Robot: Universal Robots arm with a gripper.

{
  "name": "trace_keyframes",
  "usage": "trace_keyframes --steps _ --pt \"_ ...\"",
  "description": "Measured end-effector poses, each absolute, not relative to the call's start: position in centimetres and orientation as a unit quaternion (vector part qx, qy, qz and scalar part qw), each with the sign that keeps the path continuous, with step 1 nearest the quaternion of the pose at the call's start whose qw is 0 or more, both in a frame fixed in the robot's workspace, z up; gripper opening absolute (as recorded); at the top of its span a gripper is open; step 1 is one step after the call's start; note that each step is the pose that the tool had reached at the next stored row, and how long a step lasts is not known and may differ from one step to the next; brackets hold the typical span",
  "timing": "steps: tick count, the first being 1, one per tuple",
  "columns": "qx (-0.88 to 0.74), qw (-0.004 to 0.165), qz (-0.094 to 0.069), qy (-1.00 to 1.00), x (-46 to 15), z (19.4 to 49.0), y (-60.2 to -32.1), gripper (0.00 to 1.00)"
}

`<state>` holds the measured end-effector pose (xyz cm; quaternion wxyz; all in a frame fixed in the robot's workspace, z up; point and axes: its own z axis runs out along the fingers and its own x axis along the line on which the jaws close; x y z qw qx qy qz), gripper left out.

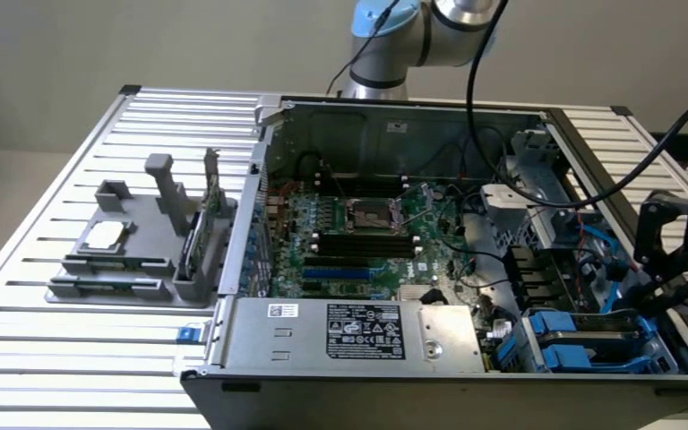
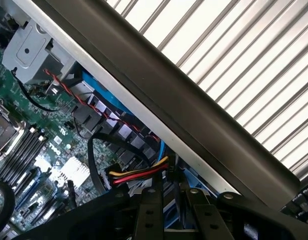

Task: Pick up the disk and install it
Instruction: 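Insert the first disk wire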

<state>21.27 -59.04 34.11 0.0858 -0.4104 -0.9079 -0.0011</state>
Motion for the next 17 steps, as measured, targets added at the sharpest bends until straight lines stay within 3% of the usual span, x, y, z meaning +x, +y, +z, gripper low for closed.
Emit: trace_keyframes --steps 17 --pt "-0.410 0.082 -0.013 -0.908 21.24 33.59 -59.29 0.24"
